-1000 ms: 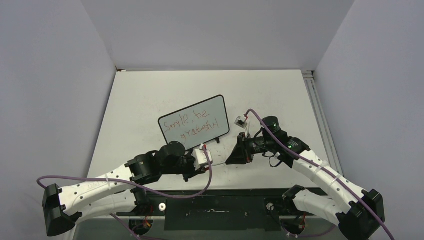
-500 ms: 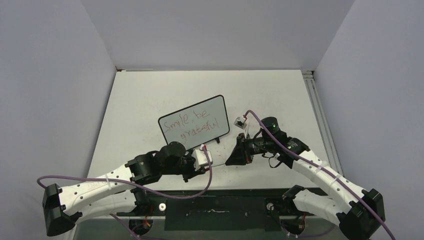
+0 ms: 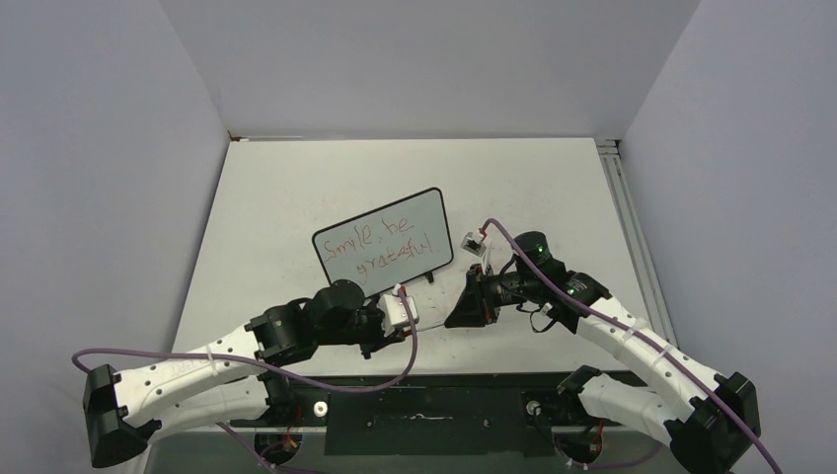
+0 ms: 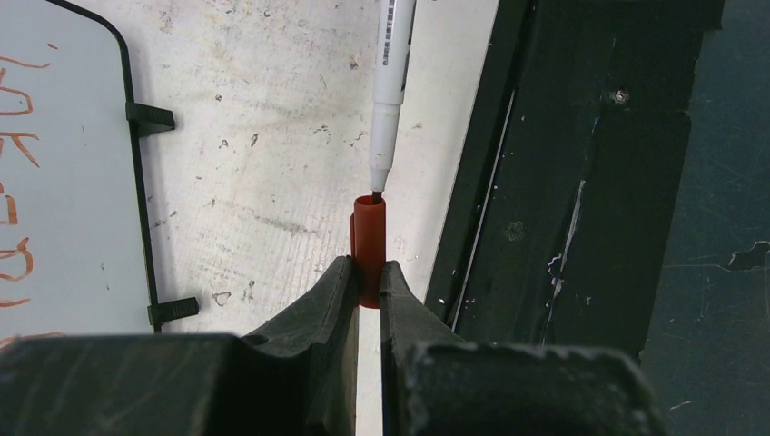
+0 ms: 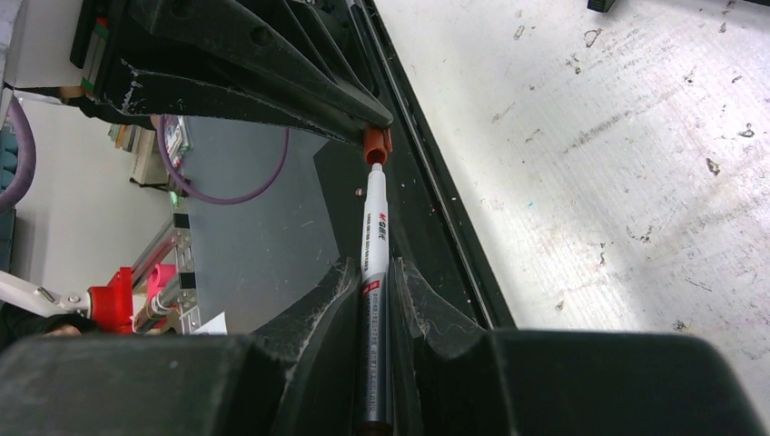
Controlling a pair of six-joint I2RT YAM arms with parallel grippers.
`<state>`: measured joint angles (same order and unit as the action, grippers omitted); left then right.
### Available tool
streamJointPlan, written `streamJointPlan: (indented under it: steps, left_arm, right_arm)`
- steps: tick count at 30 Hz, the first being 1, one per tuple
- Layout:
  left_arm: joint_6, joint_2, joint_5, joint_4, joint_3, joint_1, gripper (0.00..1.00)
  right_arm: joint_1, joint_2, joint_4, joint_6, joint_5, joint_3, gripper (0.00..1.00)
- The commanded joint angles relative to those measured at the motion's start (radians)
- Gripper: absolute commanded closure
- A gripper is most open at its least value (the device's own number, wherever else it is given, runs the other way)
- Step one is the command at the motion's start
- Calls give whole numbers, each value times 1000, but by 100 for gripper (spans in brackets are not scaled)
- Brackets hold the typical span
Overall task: Write a sentence on the whiteboard
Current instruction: Close the whiteboard marker.
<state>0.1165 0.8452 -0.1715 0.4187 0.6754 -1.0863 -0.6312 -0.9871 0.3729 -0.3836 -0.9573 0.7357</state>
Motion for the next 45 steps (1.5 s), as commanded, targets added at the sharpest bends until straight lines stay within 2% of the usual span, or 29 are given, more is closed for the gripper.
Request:
streamJointPlan:
  steps: [1,25,45]
  left_arm:
    - [-1,-16,3,-41,7,-5,100]
    - [21,-21,2,-52,13,-32,100]
    - [28,-35,2,-103,31,-32,100]
  right_arm:
    - [-9,18,-18,14,3,7,95]
    - [-25,-26,-68,-3,-21,-3,95]
    - [-66,-78,-202,-60,-34,-44,95]
